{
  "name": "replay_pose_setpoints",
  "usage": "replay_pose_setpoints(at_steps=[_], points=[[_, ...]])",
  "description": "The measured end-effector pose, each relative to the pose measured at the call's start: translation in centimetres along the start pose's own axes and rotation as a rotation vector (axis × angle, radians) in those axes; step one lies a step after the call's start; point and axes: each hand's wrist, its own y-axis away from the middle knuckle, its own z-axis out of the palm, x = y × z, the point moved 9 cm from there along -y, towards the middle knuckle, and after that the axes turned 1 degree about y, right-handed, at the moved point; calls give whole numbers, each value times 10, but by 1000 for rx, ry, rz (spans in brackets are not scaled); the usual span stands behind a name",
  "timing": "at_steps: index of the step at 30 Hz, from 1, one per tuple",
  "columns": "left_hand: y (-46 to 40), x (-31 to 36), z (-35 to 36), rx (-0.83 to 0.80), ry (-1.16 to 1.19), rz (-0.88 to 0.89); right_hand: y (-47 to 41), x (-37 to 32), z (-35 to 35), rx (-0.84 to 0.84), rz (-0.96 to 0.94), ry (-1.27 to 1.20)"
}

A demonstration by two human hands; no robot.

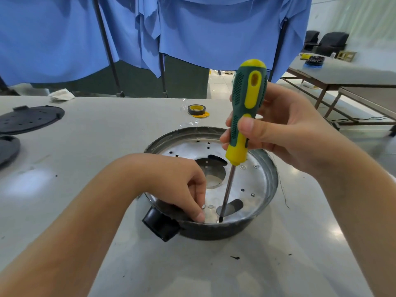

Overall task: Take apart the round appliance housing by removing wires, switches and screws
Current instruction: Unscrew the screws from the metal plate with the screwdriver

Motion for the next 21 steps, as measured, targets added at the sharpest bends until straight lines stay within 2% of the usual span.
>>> replay_pose_setpoints(at_steps=[18,21], points=[[-6,-1,-2,20,63,33,-2,-3,7,6,-21,60],[-6,-1,-3,24,74,37,-2,-7,9,21,-43,150]])
